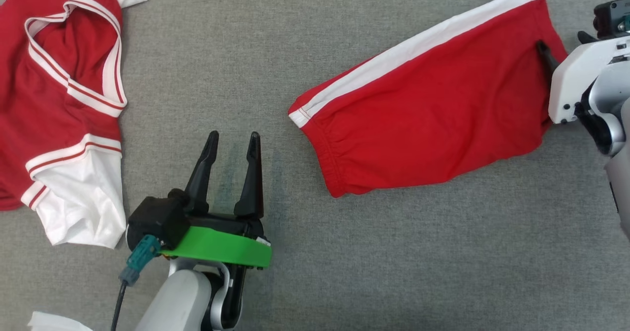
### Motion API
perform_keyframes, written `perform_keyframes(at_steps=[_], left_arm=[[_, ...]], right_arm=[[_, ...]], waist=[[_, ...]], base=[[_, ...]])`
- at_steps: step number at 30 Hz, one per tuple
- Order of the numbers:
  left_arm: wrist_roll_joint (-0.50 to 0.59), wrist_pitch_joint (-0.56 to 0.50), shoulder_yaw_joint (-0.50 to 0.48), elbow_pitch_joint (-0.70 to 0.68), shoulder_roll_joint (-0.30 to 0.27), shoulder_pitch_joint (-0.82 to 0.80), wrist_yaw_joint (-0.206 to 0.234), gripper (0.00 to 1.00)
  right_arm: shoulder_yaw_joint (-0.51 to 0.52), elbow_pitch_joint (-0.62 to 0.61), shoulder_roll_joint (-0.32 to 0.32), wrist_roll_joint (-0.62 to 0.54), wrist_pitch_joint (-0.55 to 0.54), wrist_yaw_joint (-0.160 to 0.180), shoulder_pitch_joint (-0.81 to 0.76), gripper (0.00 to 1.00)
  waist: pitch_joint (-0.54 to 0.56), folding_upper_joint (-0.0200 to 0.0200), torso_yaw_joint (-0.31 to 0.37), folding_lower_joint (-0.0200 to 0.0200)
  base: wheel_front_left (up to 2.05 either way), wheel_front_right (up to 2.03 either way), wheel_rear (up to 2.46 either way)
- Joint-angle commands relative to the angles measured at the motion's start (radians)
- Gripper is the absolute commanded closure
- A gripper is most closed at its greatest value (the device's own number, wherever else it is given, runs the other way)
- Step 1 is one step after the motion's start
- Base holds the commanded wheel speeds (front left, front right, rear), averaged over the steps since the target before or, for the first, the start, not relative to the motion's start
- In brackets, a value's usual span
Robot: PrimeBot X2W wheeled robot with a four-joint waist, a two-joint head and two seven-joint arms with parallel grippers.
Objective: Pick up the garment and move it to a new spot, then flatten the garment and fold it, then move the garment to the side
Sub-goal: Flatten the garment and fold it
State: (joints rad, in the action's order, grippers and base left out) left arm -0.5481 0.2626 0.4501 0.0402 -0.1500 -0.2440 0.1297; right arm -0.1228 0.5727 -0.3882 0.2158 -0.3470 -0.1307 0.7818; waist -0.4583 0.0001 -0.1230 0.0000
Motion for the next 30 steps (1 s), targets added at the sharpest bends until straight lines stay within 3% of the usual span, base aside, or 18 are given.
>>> perform_keyframes(at_steps=[1,5,6,7,11,18,27,30], left_arm=[[0.02,0.003,-0.02,0.002,0.015,0.02,-0.018,0.0],[0.082,0.003,-0.061,0.02,0.061,0.05,-0.071,0.0],[0.096,0.003,-0.073,0.027,0.069,0.058,-0.083,0.0],[0.103,0.003,-0.083,0.032,0.075,0.063,-0.091,0.0],[0.126,0.003,-0.135,0.062,0.087,0.111,-0.115,0.0],[0.18,0.003,-0.205,0.102,0.092,0.211,-0.143,0.0],[0.22,0.003,-0.252,0.102,0.097,0.279,-0.182,0.0],[0.199,0.003,-0.248,0.1,0.099,0.304,-0.174,0.0]], right_arm=[[0.0,0.022,0.001,-0.005,-0.031,0.0,0.013,0.0],[-0.011,0.077,0.047,0.089,-0.145,-0.004,0.013,0.0],[-0.012,0.079,0.053,0.125,-0.163,-0.004,0.007,0.3],[-0.018,0.075,0.056,0.153,-0.176,-0.004,0.001,1.0],[0.008,0.05,0.044,0.26,-0.181,-0.002,-0.038,1.0],[0.16,-0.013,-0.024,0.42,-0.19,0.001,-0.131,1.0],[0.434,0.019,-0.099,0.423,-0.179,0.0,-0.233,1.0],[0.491,-0.048,-0.075,0.441,-0.183,0.0,-0.239,1.0]], waist=[[-0.028,-0.0001,-0.031,0.0],[-0.028,-0.0001,-0.052,0.0],[-0.021,-0.0001,-0.054,0.0],[-0.015,-0.0001,-0.052,0.0],[0.039,-0.0001,-0.008,0.0],[0.143,-0.0001,0.09,0.0],[0.166,-0.0001,0.069,0.0],[0.181,-0.0001,0.054,0.0]], base=[[0.0,0.0,0.0],[0.0,0.0,0.0],[0.0,0.0,0.0],[0.0,0.0,0.0],[0.0,0.0,0.0],[0.0,0.0,0.0],[0.0,0.0,0.0],[0.0,0.0,0.0]])
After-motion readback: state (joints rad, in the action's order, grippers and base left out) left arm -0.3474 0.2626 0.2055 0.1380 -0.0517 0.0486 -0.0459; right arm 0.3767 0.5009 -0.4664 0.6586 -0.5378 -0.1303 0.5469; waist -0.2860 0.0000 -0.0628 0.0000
